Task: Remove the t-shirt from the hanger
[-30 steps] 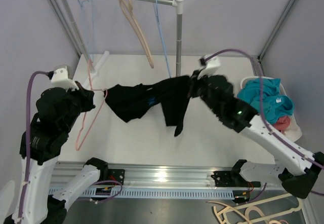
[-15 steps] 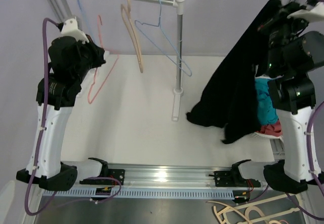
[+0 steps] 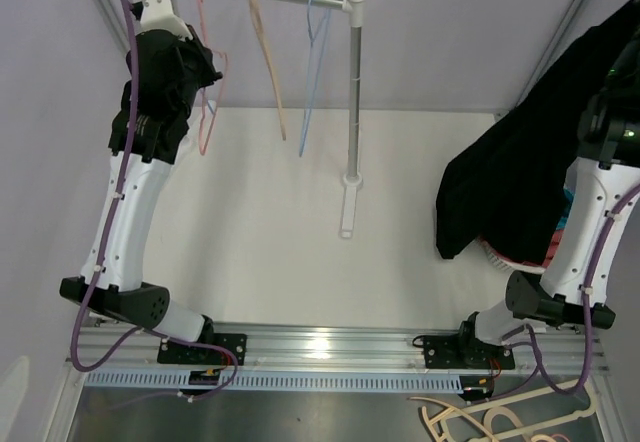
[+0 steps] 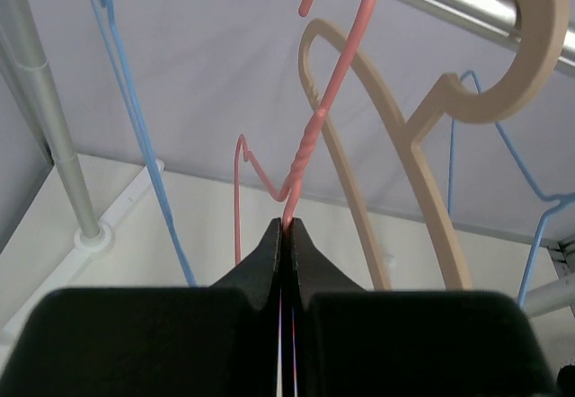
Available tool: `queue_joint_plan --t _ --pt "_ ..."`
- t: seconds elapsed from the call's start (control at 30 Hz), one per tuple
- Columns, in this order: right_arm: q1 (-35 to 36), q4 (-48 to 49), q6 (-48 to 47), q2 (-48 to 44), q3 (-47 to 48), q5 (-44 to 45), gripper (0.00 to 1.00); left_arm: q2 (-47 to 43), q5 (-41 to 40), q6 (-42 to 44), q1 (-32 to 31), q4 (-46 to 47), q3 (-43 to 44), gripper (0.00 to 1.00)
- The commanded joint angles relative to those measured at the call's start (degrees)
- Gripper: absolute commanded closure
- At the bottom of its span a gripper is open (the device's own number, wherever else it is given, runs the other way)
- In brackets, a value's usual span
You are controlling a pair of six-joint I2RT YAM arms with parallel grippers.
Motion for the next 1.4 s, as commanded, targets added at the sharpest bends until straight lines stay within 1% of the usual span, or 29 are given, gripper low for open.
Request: queue_joint_plan --t 0.0,0.03,0.1,0.23,0.33,0.37,0.4,0.47,0.5,0.53,0.6,0.63,0.67,0.73,0.77,0.83,0.87,0.93,1.0,1.17,1.23,1.33,1.37 --pt "-9.6 3.3 11.3 0.3 7.5 -9.9 1.0 0.0 0.7 2.1 0.6 12.5 -0.8 0.99" --pt "-11.4 1.2 15.5 1.6 10.3 -11.5 1.0 0.0 1.2 2.1 0.6 13.4 -1.0 0.99" --pt "-14.5 0.4 18.0 4.2 15.5 -13.3 1.0 0.0 2.4 1.9 0.6 14.7 -1.0 0.99" --pt "-16.6 5.2 22.3 3.9 12.6 -14.2 1.0 -0.4 3.5 1.9 0.6 16.8 -0.8 0.99" --pt "-18.7 2.5 24.3 3.1 8.6 -12.8 1.0 1.3 4.7 3.1 0.6 17.7 1.3 0.99" --pt "-19.3 1.9 24.9 0.8 5.9 -13.0 1.0 2.2 4.8 3.3 0.6 17.5 2.1 0.99" --pt "-20.0 1.7 25.4 -1.0 -2.4 -13.1 1.0 3.3 4.7 3.9 0.6 16.8 3.6 0.99" --pt "-20.6 3.6 28.0 -4.8 -13.4 -13.0 1.0 6.6 5.0 4.6 0.7 16.4 6.9 0.99" --pt "-21.9 6.6 29.4 -8.9 -19.2 -13.9 1.0 7.5 5.2 5.0 0.7 16.6 7.2 0.99" --pt "-22.8 8.5 31.0 -10.7 -30.4 -15.9 1.0 8.4 5.3 5.3 0.7 17.3 7.8 0.99" --pt "-25.6 11.4 36.3 -14.5 -40.1 -16.6 1.0 11.0 5.0 5.4 1.0 17.6 9.8 0.99" --pt "-26.8 10.8 37.7 -14.9 -46.4 -16.9 1.0 12.0 5.3 5.4 1.1 17.1 10.4 0.99" --pt "-27.9 8.0 39.5 -15.0 -48.5 -18.8 1.0 13.9 5.5 5.2 1.4 16.7 13.1 0.99" --pt "-29.8 2.1 39.8 -14.5 -52.9 -19.7 1.0 15.9 6.2 4.4 2.0 15.8 15.7 0.99" --pt "-29.8 -0.9 39.3 -14.6 -54.7 -18.9 1.0 16.6 6.4 3.8 2.2 15.0 16.0 0.99" --pt "-29.8 -4.1 41.2 -14.8 -58.5 -16.6 1.0 17.9 7.0 2.3 2.4 14.9 16.2 0.99" --pt "-29.8 -6.0 42.2 -15.0 -62.9 -15.1 1.0 18.2 7.0 2.0 2.4 14.9 16.0 0.99" --pt "-29.9 -6.2 45.5 -15.2 -67.5 -11.6 1.0 18.2 6.2 1.1 2.4 15.1 14.2 0.99" --pt "-29.8 -6.8 45.7 -14.6 -71.9 -10.7 1.0 17.4 5.5 0.6 2.4 16.3 11.9 0.99" --pt "-29.8 -8.2 47.3 -12.7 -78.3 -7.9 1.0 15.3 3.7 -2.1 2.4 18.6 3.9 0.99" --pt "-29.4 -6.8 47.4 -12.1 -82.4 -7.8 1.0 15.2 3.4 -3.3 2.4 18.4 3.0 0.99" --pt "-28.1 -4.9 47.7 -8.9 -86.2 -7.2 1.0 15.2 1.8 -4.5 1.7 17.0 3.1 0.99" --pt "-27.8 -4.7 47.7 -7.5 -86.4 -7.5 1.0 15.0 1.5 -4.5 1.6 16.8 3.1 0.98"
